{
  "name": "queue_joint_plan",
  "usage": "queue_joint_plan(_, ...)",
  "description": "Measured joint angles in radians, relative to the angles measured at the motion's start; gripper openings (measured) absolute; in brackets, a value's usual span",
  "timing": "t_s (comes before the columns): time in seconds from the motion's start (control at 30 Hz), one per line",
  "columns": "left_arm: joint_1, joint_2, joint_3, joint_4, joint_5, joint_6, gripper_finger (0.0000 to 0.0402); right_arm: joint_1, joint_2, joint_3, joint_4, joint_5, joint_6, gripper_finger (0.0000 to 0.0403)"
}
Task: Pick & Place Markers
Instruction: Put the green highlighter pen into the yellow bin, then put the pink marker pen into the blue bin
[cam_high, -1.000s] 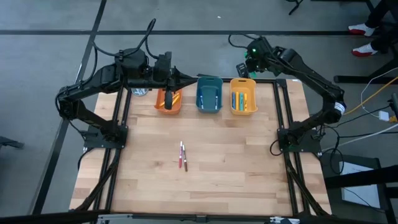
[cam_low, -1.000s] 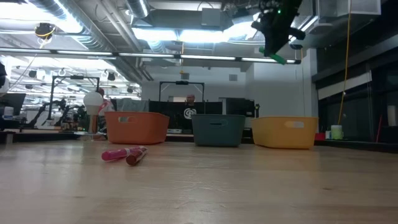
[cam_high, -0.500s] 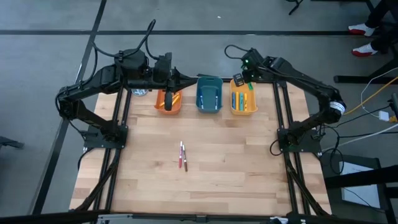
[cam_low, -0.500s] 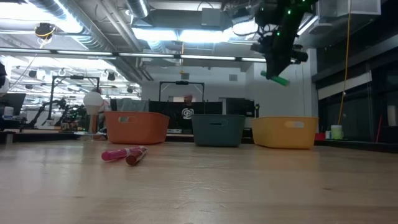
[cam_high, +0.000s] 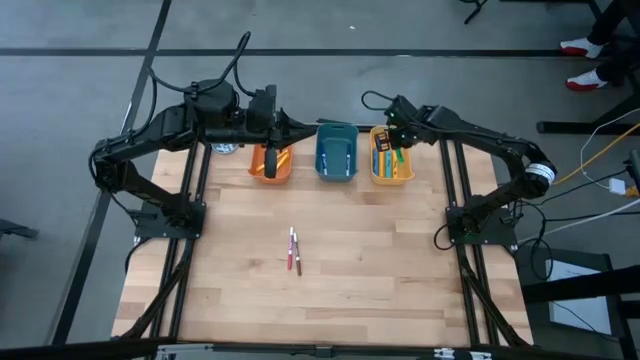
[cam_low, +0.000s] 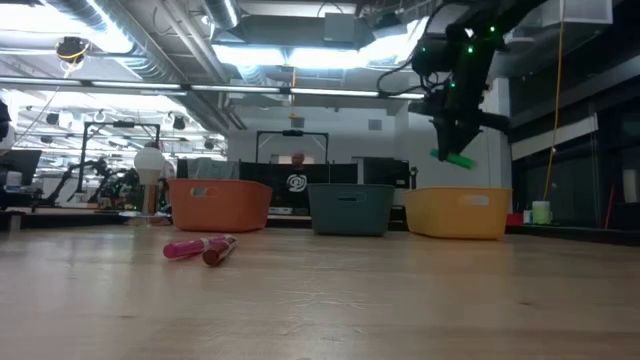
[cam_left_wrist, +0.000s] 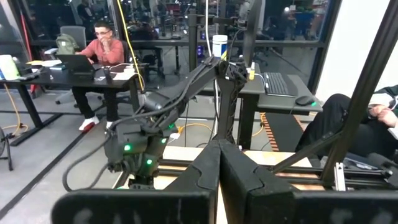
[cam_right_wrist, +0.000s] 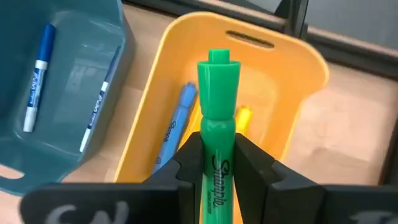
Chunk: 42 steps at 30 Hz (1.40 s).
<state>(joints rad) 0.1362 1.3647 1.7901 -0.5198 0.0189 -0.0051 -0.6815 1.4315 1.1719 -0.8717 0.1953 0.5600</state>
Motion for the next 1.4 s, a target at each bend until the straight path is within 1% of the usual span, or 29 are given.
queue_joint_plan(0.13,0.0,0.0,0.0,0.0,0.0,0.0,0.0002,0.0,0.0,-0.067,0.036,-0.029,0.033,0.0062)
queue_joint_plan(0.47,0.0,0.0,0.0,0.0,0.0,0.0,0.0003,-0.001,0.0,-0.21,0.173,-0.059,0.145,0.0062)
queue_joint_plan(0.7,0.0,0.0,0.0,0.0,0.0,0.0,0.0002,-0.011,0.0,-0.24,0.226,-0.059,0.199,0.0062)
queue_joint_plan(1.0,0.0,0.0,0.0,0.0,0.006,-0.008,0.0005,-0.028,0.0,-0.244,0.224,-0.058,0.222,0.0063)
queue_joint_plan(1.07,0.0,0.0,0.0,0.0,0.007,-0.008,0.0003,-0.028,0.0,-0.244,0.224,-0.058,0.223,0.0075)
queue_joint_plan(1.23,0.0,0.0,0.0,0.0,0.007,-0.009,0.0004,-0.028,0.0,-0.244,0.224,-0.057,0.246,0.0121)
queue_joint_plan(1.4,0.0,0.0,0.0,0.0,0.007,-0.011,0.0003,-0.028,0.0,-0.244,0.224,-0.049,0.245,0.0127)
